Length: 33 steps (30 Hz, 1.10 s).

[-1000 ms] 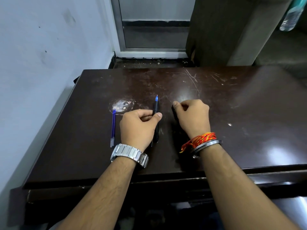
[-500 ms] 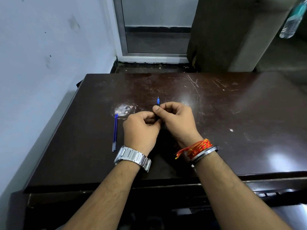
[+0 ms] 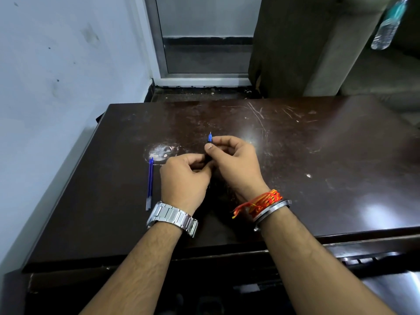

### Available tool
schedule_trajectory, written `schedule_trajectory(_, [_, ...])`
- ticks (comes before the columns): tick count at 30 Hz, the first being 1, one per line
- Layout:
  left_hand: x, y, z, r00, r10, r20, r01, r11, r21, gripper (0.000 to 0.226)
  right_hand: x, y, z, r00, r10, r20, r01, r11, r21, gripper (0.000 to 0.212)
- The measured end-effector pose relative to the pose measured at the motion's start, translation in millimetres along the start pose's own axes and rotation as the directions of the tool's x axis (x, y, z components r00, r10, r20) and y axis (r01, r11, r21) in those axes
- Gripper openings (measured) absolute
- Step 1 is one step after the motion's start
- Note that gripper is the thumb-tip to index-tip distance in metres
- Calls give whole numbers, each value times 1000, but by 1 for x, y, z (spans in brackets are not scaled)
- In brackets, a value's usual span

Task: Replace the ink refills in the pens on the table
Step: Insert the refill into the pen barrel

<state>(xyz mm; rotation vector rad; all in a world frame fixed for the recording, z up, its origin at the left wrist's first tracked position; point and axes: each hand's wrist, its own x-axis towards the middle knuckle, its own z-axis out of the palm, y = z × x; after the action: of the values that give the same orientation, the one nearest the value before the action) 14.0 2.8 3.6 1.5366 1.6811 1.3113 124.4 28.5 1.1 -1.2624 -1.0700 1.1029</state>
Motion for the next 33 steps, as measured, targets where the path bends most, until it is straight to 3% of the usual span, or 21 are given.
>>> schedule_trajectory(3, [1,-1,0,1000,4,-1,-4,1000,-2,16,1,-3,0,1000,30,-4,-30,998,62,15])
schedule_trajectory(7, [0,0,0,1000,20,11,-21,1000,19,14,-2,0,1,1000,-25,7,25,1000,5,14])
schedule_trajectory(12, [-1,1,1,1000,7,22,-7,1000,3,19,0,-3,0,1000,25,-1,-25,992,126,14])
schedule_trajectory(16, [-1,2,1,999,30,9,-30,1000,3,15,-2,-1,0,999,-43,-21,43,999,32,17])
schedule_trajectory(21, [-2,4,1,999,33,12,-33,999,-4,16,-1,-5,-1,1000,20,11,-21,990,138,18])
schedule_trajectory(25, [-2,4,0,999,31,13,-31,999,15,13,-4,-2,0,998,-57,-3,57,998,18,12])
schedule_trajectory(29, [-3,4,0,999,17,29,-17,1000,20,15,-2,-5,1,999,29,27,-32,989,144,18])
schedule_trajectory(31, [-3,5,0,1000,13,27,-13,1000,20,16,-1,-4,0,1000,13,4,-13,992,129,9])
schedule_trajectory(33, [-2,5,0,1000,9,22,-10,1000,24,15,-2,-2,0,1000,-18,-13,19,997,72,17])
